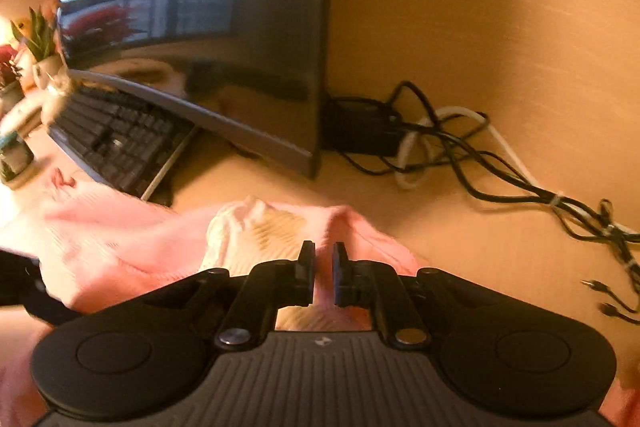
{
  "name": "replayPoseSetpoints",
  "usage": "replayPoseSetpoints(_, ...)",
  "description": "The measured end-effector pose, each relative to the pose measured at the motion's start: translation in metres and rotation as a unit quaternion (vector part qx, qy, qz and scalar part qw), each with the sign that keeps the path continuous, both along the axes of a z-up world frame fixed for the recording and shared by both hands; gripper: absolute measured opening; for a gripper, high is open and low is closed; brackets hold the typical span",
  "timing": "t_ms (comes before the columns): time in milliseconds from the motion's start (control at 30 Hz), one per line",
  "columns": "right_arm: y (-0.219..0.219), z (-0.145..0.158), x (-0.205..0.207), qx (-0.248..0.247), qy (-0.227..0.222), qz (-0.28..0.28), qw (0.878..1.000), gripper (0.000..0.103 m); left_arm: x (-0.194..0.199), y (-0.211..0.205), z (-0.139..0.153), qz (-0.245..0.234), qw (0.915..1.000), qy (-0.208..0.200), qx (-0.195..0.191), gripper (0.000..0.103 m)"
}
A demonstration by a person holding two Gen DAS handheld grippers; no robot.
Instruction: Fold clothes
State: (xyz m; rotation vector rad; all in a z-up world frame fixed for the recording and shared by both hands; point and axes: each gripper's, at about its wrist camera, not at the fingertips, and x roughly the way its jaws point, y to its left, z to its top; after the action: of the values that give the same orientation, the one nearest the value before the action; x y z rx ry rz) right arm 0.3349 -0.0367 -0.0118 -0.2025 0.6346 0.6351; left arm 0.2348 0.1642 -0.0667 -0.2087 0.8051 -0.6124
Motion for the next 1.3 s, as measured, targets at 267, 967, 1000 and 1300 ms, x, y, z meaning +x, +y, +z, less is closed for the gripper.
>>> replayPoseSetpoints(267,-0.069,-0.013,-0.019,-0.067,-0.033,-0.068,0.995,0.028,0.014,0.002,-0.003,-0.002,1.0,-0.006,-0.004,0.098)
replayPoseSetpoints(967,-0.134,-0.01,-0.081,0.02,0.058,-0.246,0.967,0.078,0.03,0.02,-0.021,0.055,0.9978,0.033,0.017,0.098)
replayPoseSetpoints(1000,-0.138,-0.009,-0.093,0.021,0.065,-0.244,0.967,0.078,0.02,0.021,-0.019,0.054,0.9977,0.036,0.021,0.098)
replayPoseSetpoints(1300,-0.172,-0.019,-0.191,-0.028,0.116,-0.206,0.971,0.058,-0.08,0.024,-0.006,0.087,0.9893,0.042,0.109,0.087)
